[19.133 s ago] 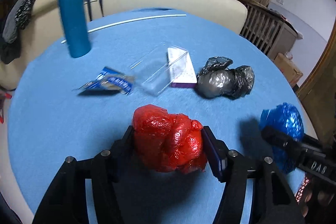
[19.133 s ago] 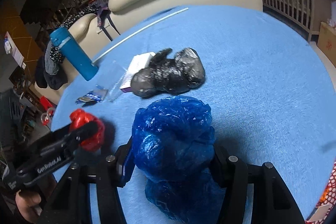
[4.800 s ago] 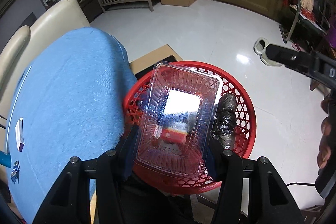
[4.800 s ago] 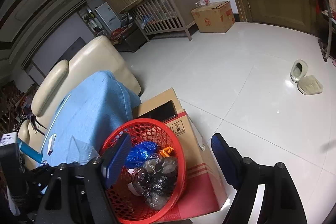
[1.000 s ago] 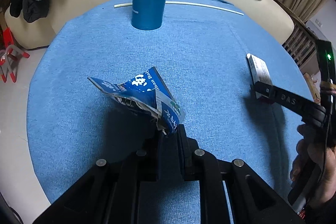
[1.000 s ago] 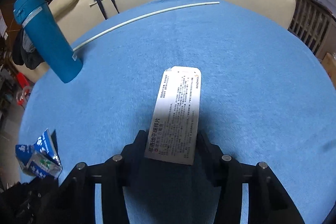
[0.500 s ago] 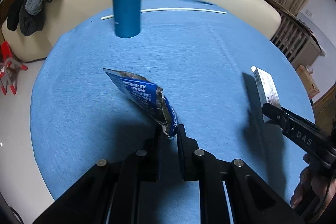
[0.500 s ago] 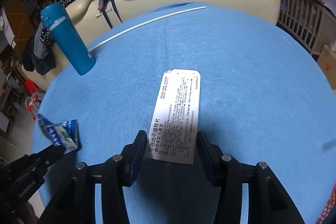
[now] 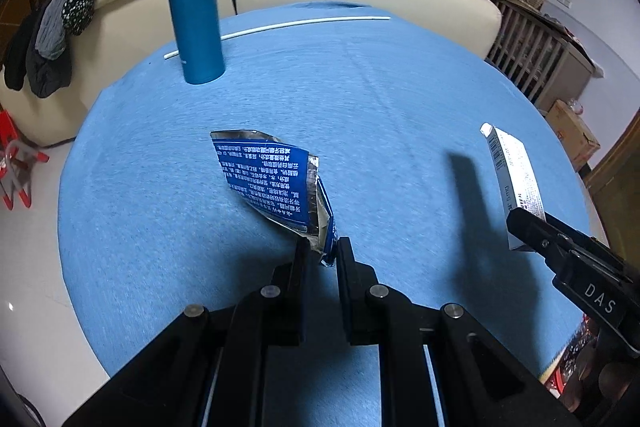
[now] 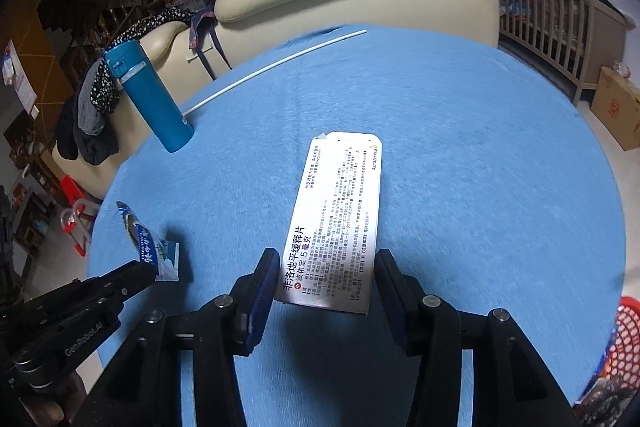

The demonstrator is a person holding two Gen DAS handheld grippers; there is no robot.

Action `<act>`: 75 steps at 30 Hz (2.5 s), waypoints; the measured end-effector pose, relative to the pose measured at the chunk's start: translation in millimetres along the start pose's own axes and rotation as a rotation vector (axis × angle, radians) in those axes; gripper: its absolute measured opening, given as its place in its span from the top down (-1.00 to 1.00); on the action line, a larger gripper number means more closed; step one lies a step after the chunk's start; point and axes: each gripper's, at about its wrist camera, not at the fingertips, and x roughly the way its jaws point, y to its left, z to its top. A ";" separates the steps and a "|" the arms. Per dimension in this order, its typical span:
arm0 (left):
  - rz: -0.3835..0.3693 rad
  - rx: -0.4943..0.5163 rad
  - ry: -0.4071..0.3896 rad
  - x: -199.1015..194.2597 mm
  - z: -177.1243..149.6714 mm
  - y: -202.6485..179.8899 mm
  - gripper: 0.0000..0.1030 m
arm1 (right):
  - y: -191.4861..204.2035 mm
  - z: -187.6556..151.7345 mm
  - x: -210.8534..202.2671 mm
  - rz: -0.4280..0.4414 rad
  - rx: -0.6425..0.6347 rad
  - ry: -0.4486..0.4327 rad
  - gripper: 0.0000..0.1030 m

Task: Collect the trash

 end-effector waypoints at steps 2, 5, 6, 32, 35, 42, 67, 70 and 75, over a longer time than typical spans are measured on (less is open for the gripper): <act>-0.002 0.008 -0.004 -3.8 -2.7 -4.5 0.75 | -4.1 -5.1 -8.0 -0.001 0.009 -0.009 0.00; -0.007 0.022 -0.011 -9.9 -6.5 -11.9 0.76 | -8.5 -10.1 -18.0 -0.003 0.019 -0.025 0.00; -0.007 0.028 -0.014 -11.8 -7.6 -14.4 0.76 | -10.1 -11.6 -22.4 -0.005 0.022 -0.031 0.00; -0.056 0.145 -0.073 -51.7 -24.2 -73.0 0.93 | -61.9 -47.4 -97.0 -0.046 0.105 -0.132 0.00; -0.054 0.124 -0.070 -48.2 -22.6 -64.9 0.93 | -68.5 -50.8 -98.5 -0.044 0.118 -0.134 0.00; -0.144 0.038 0.012 -23.2 -24.4 -42.2 0.04 | -78.5 -60.0 -91.1 -0.030 0.145 -0.116 0.00; -0.047 0.156 0.029 30.3 -42.1 -42.5 -0.39 | -85.0 -68.6 -71.2 -0.015 0.167 -0.077 0.00; -0.036 0.157 0.005 13.7 -49.2 -45.2 -0.39 | -84.6 -68.2 -73.4 -0.017 0.164 -0.082 0.00; -0.032 0.176 -0.032 -4.9 -48.3 -52.9 -0.39 | -82.8 -68.2 -81.4 -0.023 0.158 -0.098 0.00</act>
